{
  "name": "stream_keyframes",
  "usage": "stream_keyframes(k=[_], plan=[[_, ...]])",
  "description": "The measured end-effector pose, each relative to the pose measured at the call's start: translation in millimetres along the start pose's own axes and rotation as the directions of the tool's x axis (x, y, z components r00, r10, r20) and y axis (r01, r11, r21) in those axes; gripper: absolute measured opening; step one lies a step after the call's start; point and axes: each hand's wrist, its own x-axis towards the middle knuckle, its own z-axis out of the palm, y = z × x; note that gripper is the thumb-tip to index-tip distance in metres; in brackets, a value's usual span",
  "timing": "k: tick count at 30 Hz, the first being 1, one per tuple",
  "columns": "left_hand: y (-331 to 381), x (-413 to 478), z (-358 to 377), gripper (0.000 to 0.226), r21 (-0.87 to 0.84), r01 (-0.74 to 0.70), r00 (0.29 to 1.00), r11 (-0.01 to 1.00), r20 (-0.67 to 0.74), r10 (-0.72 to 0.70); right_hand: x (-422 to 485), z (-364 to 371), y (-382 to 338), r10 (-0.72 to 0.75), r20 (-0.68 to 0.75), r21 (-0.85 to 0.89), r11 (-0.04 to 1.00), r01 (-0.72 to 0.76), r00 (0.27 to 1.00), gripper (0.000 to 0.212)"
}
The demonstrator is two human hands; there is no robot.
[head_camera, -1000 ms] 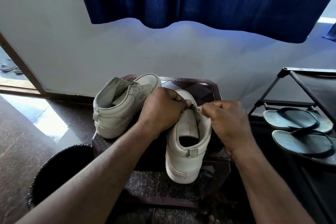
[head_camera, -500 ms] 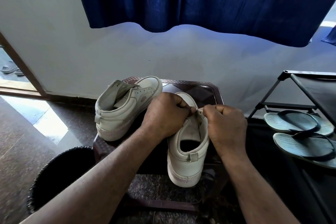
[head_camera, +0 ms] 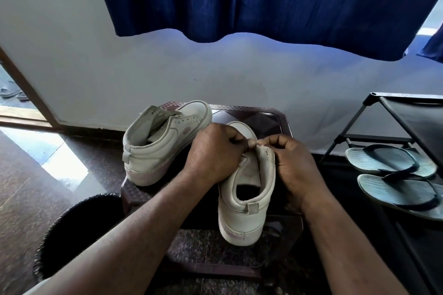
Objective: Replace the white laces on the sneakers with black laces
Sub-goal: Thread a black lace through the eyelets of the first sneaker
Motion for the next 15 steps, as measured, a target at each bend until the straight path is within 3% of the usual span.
stream_keyframes(k=[7, 15], plan=[[1.2, 2.3, -10.5, 0.024, 0.088, -0.009, 0.998, 0.996, 0.064, 0.003, 7.6, -3.7, -2.9, -0.08, 0.018, -0.269, 0.96, 0.081, 0.997, 0.022], [0.9, 0.8, -11.3, 0.023, 0.086, -0.02, 0.999, 0.996, 0.043, 0.016, 14.8, -30.8, -6.3, -0.17, -0.246, -0.432, 0.901, 0.049, 0.954, 0.023]])
